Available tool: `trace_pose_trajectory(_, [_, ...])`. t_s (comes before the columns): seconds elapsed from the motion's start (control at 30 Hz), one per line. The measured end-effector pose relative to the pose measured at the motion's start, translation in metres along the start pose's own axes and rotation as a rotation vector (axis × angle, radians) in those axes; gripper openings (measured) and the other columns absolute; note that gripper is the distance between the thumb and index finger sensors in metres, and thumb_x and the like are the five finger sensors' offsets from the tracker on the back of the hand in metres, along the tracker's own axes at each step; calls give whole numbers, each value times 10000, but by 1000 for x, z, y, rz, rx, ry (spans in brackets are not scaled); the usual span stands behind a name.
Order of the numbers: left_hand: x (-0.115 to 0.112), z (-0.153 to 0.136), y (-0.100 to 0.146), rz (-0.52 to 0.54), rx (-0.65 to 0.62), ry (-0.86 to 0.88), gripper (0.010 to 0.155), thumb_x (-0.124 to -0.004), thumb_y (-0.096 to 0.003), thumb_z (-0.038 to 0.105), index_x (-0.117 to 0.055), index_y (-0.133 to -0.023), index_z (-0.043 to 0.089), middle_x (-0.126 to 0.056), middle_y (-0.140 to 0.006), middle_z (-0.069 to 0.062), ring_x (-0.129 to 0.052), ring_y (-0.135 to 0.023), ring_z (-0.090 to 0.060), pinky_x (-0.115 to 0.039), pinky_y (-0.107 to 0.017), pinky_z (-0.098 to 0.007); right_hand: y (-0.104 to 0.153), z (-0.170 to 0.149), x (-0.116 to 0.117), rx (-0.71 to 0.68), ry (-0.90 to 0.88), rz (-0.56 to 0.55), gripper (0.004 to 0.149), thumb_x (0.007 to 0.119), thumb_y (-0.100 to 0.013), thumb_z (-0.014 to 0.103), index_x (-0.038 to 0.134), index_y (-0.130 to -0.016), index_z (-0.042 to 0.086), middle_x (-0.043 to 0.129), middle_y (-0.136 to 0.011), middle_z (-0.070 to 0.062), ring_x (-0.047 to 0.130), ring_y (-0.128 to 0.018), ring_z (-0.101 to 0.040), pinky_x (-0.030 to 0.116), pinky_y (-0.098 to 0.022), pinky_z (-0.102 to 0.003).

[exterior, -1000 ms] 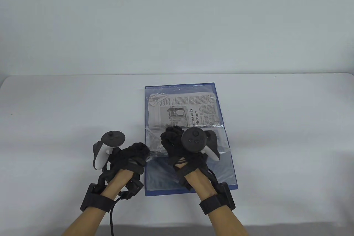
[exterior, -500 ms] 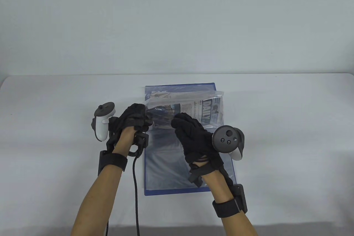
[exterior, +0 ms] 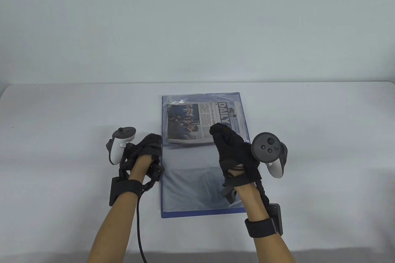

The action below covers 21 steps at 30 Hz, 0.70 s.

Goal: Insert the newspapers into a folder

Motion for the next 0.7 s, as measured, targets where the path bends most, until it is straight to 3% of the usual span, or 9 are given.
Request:
trace_pose_trajectory(0.1, [-8,-15,21,109,25,-37,660,-498,-633,513,-312,-1205,242,-492,-1164,-109,-574,-959,-349,-515,-792,-472,-1,-48,-8,292,83,56,565,646,-630,382,544,-1037,4,483,-1049,-296,447,-942,-555,292,-617,-747])
trace_pose_trajectory(0.13, [-13,-17,28,87,32,-62,667,-499,-633,515,-304,-1208,237,-524,-1152,-124,-577,-966,-347,-525,-788,-493,2,-74,-7,455,112,101,670,632,-631,407,361,-1080,-9,355,-1058,-320,339,-942,-578,208,-591,-759])
trace_pose_trajectory(0.2, [-22,-23,38,55,56,-74,687,-499,-630,522,-282,-1208,219,-556,-1143,-120,-606,-971,-340,-554,-778,-519,15,-115,-4,754,157,158,916,596,-614,500,-60,-1027,11,105,-1031,-341,122,-910,-616,85,-534,-760])
trace_pose_trajectory(0.3, [-42,-34,45,27,-87,-41,710,-497,-629,522,-216,-1201,207,-474,-1149,-131,-589,-946,-350,-552,-753,-499,34,-162,6,1019,84,292,998,578,-590,558,-172,-961,14,-7,-1001,-345,-21,-868,-604,46,-512,-757])
trace_pose_trajectory(0.33, [-46,-34,47,7,-94,-7,716,-500,-630,518,-203,-1202,207,-452,-1153,-164,-573,-950,-381,-535,-752,-523,32,-160,10,986,27,327,998,592,-606,530,-200,-937,23,-123,-957,-309,-137,-819,-568,11,-508,-738])
trace_pose_trajectory(0.43, [-59,-31,41,-200,-58,91,686,-493,-627,519,-178,-1208,336,-440,-1151,-190,-585,-967,-438,-537,-759,-573,23,-147,12,912,127,311,962,585,-605,531,-163,-976,52,-36,-972,-383,-33,-838,-646,63,-531,-749])
trace_pose_trajectory(0.53, [-47,-29,41,-137,-30,8,634,-523,-628,518,-326,-1215,381,-454,-1133,-180,-607,-950,-428,-547,-749,-570,27,-143,6,955,159,311,902,592,-609,510,-65,-1038,66,133,-996,-377,158,-876,-623,78,-533,-751])
trace_pose_trajectory(0.6, [-36,-27,43,-140,-36,-35,611,-542,-629,529,-459,-1204,339,-539,-1104,-169,-681,-909,-408,-608,-721,-551,27,-140,-1,924,86,305,771,599,-615,489,231,-1121,39,252,-993,-385,271,-872,-618,97,-537,-756])
trace_pose_trajectory(0.7, [-14,-30,52,-115,-22,44,625,-539,-625,551,-546,-1176,257,-744,-979,-147,-873,-711,-330,-757,-588,-485,28,-138,-10,880,-27,386,714,600,-618,479,381,-1107,7,356,-972,-390,385,-849,-616,139,-549,-762])
Point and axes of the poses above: the tracker on the back of each hand, its own z axis roughly to the thumb side, its own y axis roughly from the fingertips to the wrist, x = y × z, the point moved 2 cm from there along -y, roughly from the wrist to the fingertips
